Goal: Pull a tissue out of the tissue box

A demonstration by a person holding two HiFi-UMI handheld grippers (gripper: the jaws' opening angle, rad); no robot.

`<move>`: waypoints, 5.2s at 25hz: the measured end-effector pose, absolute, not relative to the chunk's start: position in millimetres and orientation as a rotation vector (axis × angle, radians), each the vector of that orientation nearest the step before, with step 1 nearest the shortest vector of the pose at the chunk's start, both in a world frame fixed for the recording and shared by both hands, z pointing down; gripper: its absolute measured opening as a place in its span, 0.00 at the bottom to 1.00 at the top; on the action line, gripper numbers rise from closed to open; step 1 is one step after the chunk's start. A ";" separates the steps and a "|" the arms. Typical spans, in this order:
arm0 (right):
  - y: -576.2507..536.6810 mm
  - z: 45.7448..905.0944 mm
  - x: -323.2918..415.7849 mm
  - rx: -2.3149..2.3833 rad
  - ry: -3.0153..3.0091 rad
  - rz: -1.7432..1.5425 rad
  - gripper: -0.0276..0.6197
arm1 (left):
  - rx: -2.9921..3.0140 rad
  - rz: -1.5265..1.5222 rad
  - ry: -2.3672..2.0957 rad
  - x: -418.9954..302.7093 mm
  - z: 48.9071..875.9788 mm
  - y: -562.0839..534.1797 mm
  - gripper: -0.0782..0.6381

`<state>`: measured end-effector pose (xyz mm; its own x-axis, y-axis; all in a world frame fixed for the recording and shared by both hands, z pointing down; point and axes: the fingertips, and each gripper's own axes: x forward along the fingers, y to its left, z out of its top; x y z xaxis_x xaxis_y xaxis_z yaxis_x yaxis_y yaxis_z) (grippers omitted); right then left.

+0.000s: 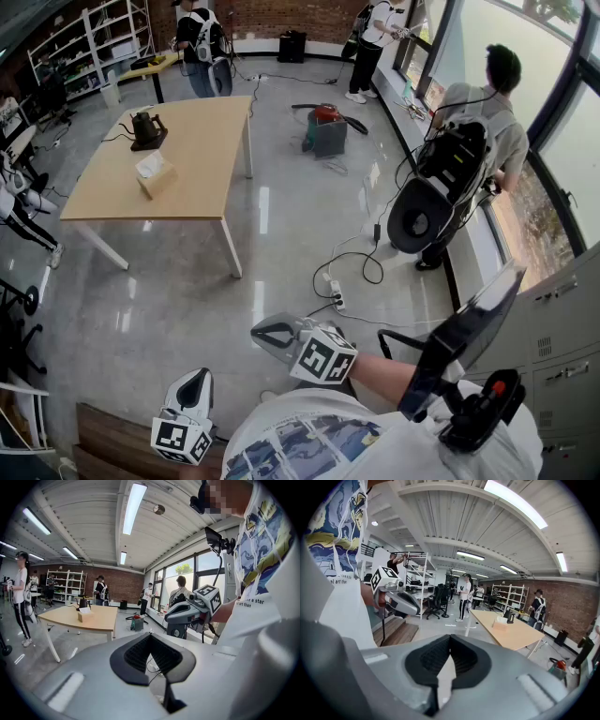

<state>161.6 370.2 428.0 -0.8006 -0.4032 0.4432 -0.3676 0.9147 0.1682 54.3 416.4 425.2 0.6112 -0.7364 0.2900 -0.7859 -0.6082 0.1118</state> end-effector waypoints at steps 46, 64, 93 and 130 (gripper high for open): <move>367.0 458.8 95.3 0.377 -2.633 -0.043 0.05 | 2.546 0.339 -1.314 16.2 458.5 397.2 0.12; 153.1 459.4 57.8 0.292 -2.715 -0.025 0.05 | 2.487 0.433 -1.445 -23.7 438.7 187.4 0.12; -85.9 456.8 -104.5 0.625 -2.605 0.035 0.05 | 2.685 0.419 -1.050 -181.2 446.4 -87.3 0.12; -315.2 474.2 17.6 0.726 -2.544 0.152 0.05 | 2.488 0.744 -0.989 -191.0 553.9 -471.0 0.41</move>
<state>17.6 -315.2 474.2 -0.7406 -0.4676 0.4825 -0.5218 0.8527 0.0254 -191.0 -471.0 553.9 0.6161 -0.5217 0.5902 -0.7116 -0.6898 0.1332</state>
